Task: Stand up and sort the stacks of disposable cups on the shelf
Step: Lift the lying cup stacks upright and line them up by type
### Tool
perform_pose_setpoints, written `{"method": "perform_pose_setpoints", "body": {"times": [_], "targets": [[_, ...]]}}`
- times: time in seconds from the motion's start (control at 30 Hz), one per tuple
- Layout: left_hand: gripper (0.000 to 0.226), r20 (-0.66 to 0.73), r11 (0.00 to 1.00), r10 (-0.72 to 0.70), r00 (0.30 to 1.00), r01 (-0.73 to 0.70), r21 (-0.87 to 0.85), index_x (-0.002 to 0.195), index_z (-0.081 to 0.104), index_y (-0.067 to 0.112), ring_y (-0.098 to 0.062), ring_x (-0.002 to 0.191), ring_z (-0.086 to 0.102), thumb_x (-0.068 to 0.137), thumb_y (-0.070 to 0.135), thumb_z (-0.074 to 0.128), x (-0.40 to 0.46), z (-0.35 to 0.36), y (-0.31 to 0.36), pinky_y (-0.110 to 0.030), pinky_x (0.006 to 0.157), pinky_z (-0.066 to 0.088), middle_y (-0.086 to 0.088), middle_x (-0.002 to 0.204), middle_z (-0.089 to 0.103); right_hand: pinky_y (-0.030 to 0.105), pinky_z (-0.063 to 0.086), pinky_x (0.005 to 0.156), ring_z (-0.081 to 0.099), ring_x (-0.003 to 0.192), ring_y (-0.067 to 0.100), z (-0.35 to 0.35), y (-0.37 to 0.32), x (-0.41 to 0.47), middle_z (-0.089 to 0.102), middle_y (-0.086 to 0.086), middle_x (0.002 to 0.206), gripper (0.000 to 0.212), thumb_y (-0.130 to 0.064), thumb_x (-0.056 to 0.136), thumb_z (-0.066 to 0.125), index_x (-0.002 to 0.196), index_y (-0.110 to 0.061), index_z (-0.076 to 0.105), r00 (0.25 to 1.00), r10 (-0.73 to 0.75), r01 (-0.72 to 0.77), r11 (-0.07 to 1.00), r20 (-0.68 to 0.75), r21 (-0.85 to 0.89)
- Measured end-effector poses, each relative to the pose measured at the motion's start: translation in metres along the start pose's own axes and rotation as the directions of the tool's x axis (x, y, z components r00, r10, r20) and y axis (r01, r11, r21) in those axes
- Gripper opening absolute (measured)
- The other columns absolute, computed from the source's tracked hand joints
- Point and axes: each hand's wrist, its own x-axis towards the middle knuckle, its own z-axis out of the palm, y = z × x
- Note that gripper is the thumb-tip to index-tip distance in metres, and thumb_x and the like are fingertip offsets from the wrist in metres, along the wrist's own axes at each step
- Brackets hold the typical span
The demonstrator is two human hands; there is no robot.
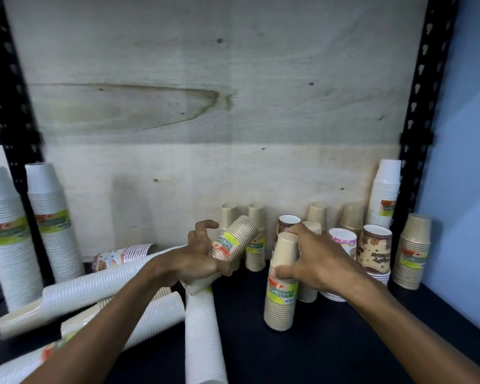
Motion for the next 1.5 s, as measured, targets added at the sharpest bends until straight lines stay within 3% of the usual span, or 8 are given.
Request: {"method": "perform_pose_setpoints", "body": {"times": [0.13,0.33,0.5,0.8,1.03,1.17,1.33,1.5], "targets": [[0.089,0.040,1.000,0.016,0.999,-0.016,0.014,0.127,0.018,0.032,-0.019,0.102,0.064,0.069,0.030,0.085,-0.008,-0.018,0.000,-0.031,0.084,0.056,-0.001,0.116,0.058,0.040,0.050,0.093,0.059,0.114,0.024,0.002,0.001,-0.001,0.060,-0.001,0.131,0.083,-0.052,0.072,0.078,0.139,-0.028,0.037,1.000,0.009,-0.009,1.000,0.001,0.016],[0.063,-0.138,0.980,0.138,0.981,-0.115,0.162,0.103,0.054,0.030,-0.006,0.087,0.059,0.055,0.040,0.093,-0.013,-0.042,-0.002,-0.020,0.071,0.045,0.012,0.106,0.061,0.039,0.051,0.091,0.061,0.109,0.024,0.012,0.003,-0.003,0.063,0.001,0.122,0.075,-0.052,0.072,0.077,0.132,-0.026,0.039,0.999,0.034,-0.033,0.995,-0.011,0.089],[0.052,-0.095,0.928,0.300,0.949,-0.268,0.259,0.092,0.065,0.035,0.001,0.082,0.062,0.051,0.028,0.096,-0.011,-0.051,0.005,-0.010,0.066,0.047,0.017,0.096,0.065,0.034,0.049,0.093,0.060,0.114,0.020,0.032,0.008,-0.010,0.061,-0.004,0.129,0.081,-0.060,0.071,0.074,0.135,-0.029,0.036,0.999,0.024,-0.029,0.982,0.028,0.188],[0.048,0.230,0.701,0.398,0.888,-0.456,0.548,0.098,0.067,0.037,-0.005,0.107,0.043,0.062,0.009,0.082,0.011,-0.034,0.033,-0.025,0.091,0.046,0.022,0.106,0.053,0.036,0.048,0.100,0.061,0.114,0.013,0.072,0.028,-0.017,0.062,-0.014,0.124,0.076,-0.059,0.068,0.075,0.132,-0.036,0.041,0.993,0.060,-0.085,0.956,0.097,0.280],[0.033,0.270,0.716,0.373,0.888,-0.460,0.525,0.101,0.070,0.032,-0.008,0.114,0.039,0.071,0.022,0.080,0.024,-0.014,0.046,-0.026,0.098,0.043,0.012,0.114,0.046,0.032,0.047,0.100,0.058,0.118,0.014,0.091,0.025,-0.005,0.058,-0.008,0.129,0.059,-0.040,0.082,0.074,0.129,-0.026,0.042,0.997,0.075,-0.072,0.941,0.006,0.331],[0.054,0.210,0.760,0.439,0.874,-0.485,0.432,0.116,0.061,0.035,-0.006,0.111,0.043,0.069,0.018,0.082,0.027,-0.004,0.043,-0.021,0.094,0.042,0.011,0.116,0.042,0.028,0.045,0.090,0.060,0.114,0.017,0.096,0.023,0.000,0.060,-0.003,0.125,0.050,-0.039,0.087,0.070,0.125,-0.020,0.043,0.994,0.093,-0.073,0.945,-0.049,0.319],[0.102,0.064,0.857,0.419,0.906,-0.418,0.300,0.148,0.025,0.034,-0.009,0.123,0.047,0.066,0.016,0.084,0.025,0.006,0.025,-0.024,0.102,0.045,0.008,0.142,0.040,0.029,0.045,0.092,0.059,0.115,0.019,0.104,0.022,0.007,0.060,-0.002,0.123,0.047,-0.040,0.090,0.066,0.125,-0.019,0.044,0.992,0.095,-0.065,0.946,-0.081,0.319],[0.129,-0.040,0.947,0.308,0.951,-0.310,-0.080,0.150,0.002,0.045,-0.010,0.116,0.061,0.059,0.021,0.089,0.019,0.028,-0.009,-0.034,0.099,0.052,0.006,0.135,0.053,0.029,0.044,0.097,0.056,0.118,0.017,0.112,0.020,0.006,0.058,-0.003,0.126,0.049,-0.037,0.088,0.068,0.128,-0.019,0.045,0.985,0.098,-0.044,0.941,-0.144,0.334]]}}
